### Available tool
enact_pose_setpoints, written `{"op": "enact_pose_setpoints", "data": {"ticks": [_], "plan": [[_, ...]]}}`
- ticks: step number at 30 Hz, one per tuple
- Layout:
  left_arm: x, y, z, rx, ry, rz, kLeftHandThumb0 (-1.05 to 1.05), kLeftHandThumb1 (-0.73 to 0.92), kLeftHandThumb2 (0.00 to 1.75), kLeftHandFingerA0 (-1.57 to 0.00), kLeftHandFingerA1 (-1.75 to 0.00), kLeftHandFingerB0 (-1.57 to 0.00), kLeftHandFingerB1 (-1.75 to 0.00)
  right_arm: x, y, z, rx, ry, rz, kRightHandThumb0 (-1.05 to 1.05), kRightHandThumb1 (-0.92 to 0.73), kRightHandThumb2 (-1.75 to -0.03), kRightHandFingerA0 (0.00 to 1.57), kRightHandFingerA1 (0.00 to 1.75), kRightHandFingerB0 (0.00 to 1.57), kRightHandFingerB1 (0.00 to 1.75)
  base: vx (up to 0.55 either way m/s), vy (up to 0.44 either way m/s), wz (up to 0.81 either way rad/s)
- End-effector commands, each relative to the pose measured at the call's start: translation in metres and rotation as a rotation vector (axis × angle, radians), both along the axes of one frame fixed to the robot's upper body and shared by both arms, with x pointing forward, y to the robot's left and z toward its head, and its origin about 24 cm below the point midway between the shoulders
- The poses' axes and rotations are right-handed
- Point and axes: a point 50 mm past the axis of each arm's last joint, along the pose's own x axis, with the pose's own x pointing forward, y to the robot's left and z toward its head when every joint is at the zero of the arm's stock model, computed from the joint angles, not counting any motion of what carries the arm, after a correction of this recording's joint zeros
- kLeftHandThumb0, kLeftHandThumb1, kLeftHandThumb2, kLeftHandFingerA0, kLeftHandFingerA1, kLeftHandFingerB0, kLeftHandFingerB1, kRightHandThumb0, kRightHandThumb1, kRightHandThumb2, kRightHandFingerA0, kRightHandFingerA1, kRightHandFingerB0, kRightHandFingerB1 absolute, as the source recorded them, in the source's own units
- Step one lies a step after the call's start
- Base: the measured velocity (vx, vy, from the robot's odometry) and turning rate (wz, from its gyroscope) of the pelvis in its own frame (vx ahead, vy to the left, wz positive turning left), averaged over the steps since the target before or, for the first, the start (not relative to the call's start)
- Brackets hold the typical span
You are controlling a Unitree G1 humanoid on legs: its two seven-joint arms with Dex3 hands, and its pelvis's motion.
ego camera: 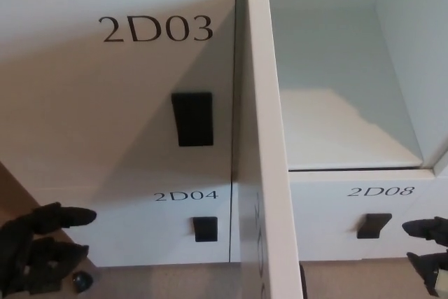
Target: The robot walks towards an open cabinet and lifts its left hand to push the door towards the right to close it.
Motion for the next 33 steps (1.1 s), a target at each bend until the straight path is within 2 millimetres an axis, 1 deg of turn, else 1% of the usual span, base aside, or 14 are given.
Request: {"op": "enact_pose_setpoints", "data": {"ticks": [1,2,3,4,5,7,9,10,11,12,16,30,31,33], "plan": [[-0.052,-0.036,0.090,-0.151,0.180,-0.875,-0.49,0.49,0.87,-0.57,-0.58,-0.55,-0.55,-0.066,-0.030,0.036,0.046,-0.025,0.039,-0.36,-0.71,-0.62,0.65,0.44,0.57,0.41,0.00,0.000,0.00],[-0.056,-0.039,0.097,-0.146,0.206,-0.940,-0.49,0.49,0.87,-0.57,-0.58,-0.55,-0.55,-0.074,-0.032,0.039,0.047,-0.023,0.042,-0.36,-0.71,-0.62,0.65,0.44,0.57,0.41,0.00,0.000,0.00],[-0.063,-0.042,0.103,-0.132,0.238,-1.014,-0.53,0.59,0.59,-0.62,-0.44,-0.62,-0.40,-0.089,-0.035,0.040,0.074,-0.015,0.032,-0.34,-0.72,-0.62,0.66,0.46,0.57,0.43,0.00,0.000,0.00],[-0.068,-0.045,0.107,-0.124,0.261,-1.065,-0.53,0.59,0.59,-0.62,-0.44,-0.62,-0.40,-0.098,-0.036,0.041,0.093,-0.010,0.024,-0.34,-0.72,-0.62,0.66,0.46,0.57,0.43,0.00,0.000,0.00],[-0.068,-0.045,0.107,-0.124,0.261,-1.065,-0.53,0.59,0.59,-0.62,-0.44,-0.62,-0.40,-0.098,-0.036,0.041,0.093,-0.010,0.024,-0.34,-0.72,-0.62,0.66,0.46,0.57,0.43,0.00,0.000,0.00],[-0.076,-0.052,0.114,-0.121,0.330,-1.149,-0.54,0.61,0.59,-0.60,-0.43,-0.63,-0.40,-0.116,-0.040,0.039,0.135,0.014,-0.015,-0.37,-0.70,-0.62,0.67,0.49,0.59,0.45,0.00,0.000,0.00],[-0.083,-0.066,0.120,-0.135,0.384,-1.263,-0.55,0.62,0.59,-0.63,-0.45,-0.64,-0.40,-0.126,-0.050,0.032,0.120,0.053,-0.052,-0.40,-0.68,-0.61,0.70,0.52,0.57,0.43,0.00,0.000,0.00],[-0.083,-0.066,0.120,-0.135,0.384,-1.263,-0.55,0.62,0.59,-0.63,-0.45,-0.64,-0.40,-0.126,-0.050,0.032,0.120,0.053,-0.052,-0.40,-0.68,-0.61,0.70,0.52,0.57,0.43,0.00,0.000,0.00],[-0.085,-0.074,0.122,-0.138,0.405,-1.321,-0.55,0.62,0.59,-0.64,-0.46,-0.66,-0.41,-0.130,-0.054,0.028,0.111,0.067,-0.066,-0.40,-0.69,-0.61,0.70,0.50,0.57,0.44,0.00,0.000,0.00],[-0.085,-0.074,0.122,-0.138,0.405,-1.321,-0.55,0.62,0.59,-0.64,-0.46,-0.66,-0.41,-0.130,-0.054,0.028,0.111,0.067,-0.066,-0.40,-0.69,-0.61,0.70,0.50,0.57,0.44,0.00,0.000,0.00],[-0.086,-0.098,0.129,-0.151,0.416,-1.453,-0.55,0.61,0.59,-0.68,-0.50,-0.67,-0.41,-0.136,-0.055,0.028,0.110,0.086,-0.081,-0.38,-0.68,-0.61,0.71,0.52,0.58,0.44,0.00,0.000,0.00],[-0.089,-0.102,0.133,-0.155,0.442,-1.464,-0.55,0.61,0.59,-0.68,-0.50,-0.67,-0.41,-0.138,-0.054,0.030,0.117,0.091,-0.082,-0.38,-0.68,-0.61,0.71,0.52,0.58,0.44,0.00,0.000,0.00],[-0.085,-0.108,0.137,-0.141,0.436,-1.486,-0.56,0.62,0.59,-0.67,-0.51,-0.69,-0.42,-0.136,-0.052,0.032,0.122,0.082,-0.074,-0.38,-0.69,-0.61,0.74,0.57,0.62,0.46,0.00,0.000,0.00],[-0.083,-0.112,0.139,-0.130,0.431,-1.503,-0.56,0.62,0.59,-0.67,-0.51,-0.69,-0.42,-0.134,-0.050,0.033,0.125,0.074,-0.068,-0.38,-0.69,-0.61,0.74,0.57,0.62,0.46,0.00,0.000,0.00]]}}
